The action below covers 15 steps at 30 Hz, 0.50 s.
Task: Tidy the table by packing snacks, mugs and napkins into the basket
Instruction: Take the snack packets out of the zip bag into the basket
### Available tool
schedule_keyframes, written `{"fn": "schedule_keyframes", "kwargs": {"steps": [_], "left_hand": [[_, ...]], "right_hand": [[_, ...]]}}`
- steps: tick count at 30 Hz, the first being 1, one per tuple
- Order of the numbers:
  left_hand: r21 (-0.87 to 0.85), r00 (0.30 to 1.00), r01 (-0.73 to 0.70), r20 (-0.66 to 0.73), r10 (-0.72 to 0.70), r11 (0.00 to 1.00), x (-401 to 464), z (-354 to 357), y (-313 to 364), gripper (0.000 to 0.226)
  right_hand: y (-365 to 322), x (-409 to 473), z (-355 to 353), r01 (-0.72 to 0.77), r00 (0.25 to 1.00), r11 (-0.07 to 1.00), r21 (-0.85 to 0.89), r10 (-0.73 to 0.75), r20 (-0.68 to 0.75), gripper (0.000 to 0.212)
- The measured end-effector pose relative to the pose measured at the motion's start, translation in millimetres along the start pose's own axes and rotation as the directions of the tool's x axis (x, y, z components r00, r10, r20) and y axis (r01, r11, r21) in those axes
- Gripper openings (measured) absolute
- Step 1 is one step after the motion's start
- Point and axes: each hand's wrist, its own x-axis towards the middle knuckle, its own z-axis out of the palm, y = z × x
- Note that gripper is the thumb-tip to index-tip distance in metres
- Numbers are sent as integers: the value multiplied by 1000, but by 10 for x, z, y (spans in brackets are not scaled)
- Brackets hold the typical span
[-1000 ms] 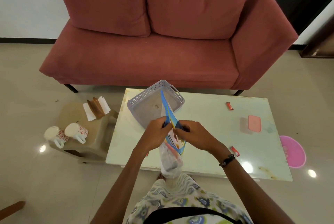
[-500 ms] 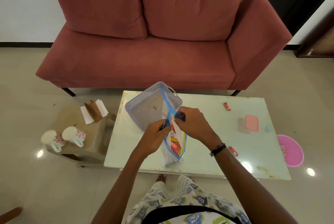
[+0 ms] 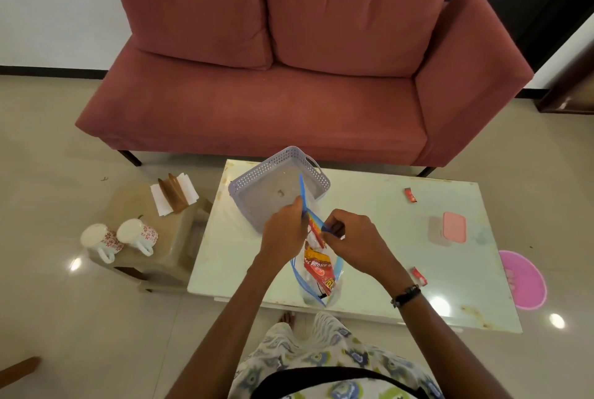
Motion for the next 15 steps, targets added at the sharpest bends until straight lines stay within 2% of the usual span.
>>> {"fn": "schedule_keyframes", "kwargs": {"steps": [3, 6, 9, 11, 15], "left_hand": [[-96, 998, -63, 9, 64, 993, -56, 122, 3, 22], [-238, 995, -94, 11, 99, 967, -110, 171, 29, 20], [-369, 999, -34, 6, 39, 929, -115, 134, -30, 18], [-396, 999, 0, -33, -14, 918, -118, 81, -137, 16], [-445, 984, 56, -128, -125, 894, -127, -3, -346, 7]], "right_hand": [[44, 13, -32, -83, 996, 992, -94, 80, -31, 15], [25, 100, 12, -66, 996, 986, -155, 56, -73, 19], [42, 163, 0, -73, 985, 980, -186, 42, -164, 12], [111, 171, -86, -118, 968, 976, -185, 72, -239, 9], [253, 147, -179, -185, 952, 966, -180, 130, -278, 8]]}}
